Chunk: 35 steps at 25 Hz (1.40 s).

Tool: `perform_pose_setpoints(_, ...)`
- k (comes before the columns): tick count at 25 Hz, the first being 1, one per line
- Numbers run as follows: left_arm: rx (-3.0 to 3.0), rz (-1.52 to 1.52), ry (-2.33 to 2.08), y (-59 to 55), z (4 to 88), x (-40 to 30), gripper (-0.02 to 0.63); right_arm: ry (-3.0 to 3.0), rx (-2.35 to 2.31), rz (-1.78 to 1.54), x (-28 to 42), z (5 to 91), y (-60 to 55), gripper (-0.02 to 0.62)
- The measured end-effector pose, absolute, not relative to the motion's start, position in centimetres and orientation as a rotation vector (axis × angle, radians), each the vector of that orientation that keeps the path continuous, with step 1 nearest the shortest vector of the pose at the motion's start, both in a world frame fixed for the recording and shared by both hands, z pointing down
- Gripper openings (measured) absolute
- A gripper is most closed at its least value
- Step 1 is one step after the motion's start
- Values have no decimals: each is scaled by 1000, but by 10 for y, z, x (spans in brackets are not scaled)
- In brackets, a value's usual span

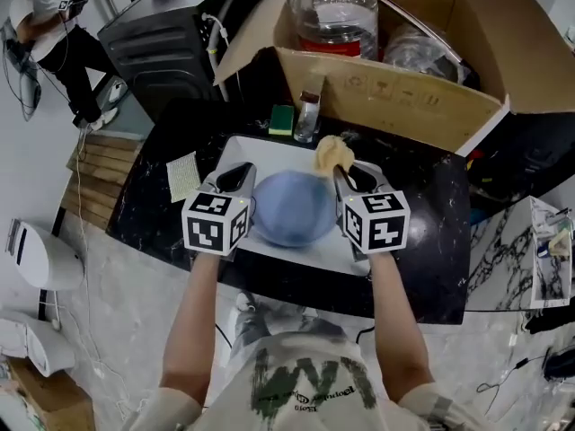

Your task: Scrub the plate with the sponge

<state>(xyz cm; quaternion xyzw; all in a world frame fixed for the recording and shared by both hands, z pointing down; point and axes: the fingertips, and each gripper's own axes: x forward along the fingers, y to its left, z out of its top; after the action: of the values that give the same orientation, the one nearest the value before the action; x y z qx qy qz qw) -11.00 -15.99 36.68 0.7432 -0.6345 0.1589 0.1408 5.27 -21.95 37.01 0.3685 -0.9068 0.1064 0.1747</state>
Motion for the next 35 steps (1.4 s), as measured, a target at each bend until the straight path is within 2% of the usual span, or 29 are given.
perform_pose_setpoints(18,2295,489,-1587,-196,394,-156,3,-2420,1197,366,9,394,-221,63)
perform_pose_setpoints(35,2377,518,-1503,-203,417,-163,3,-2311,979,418,-42,463,-217,63)
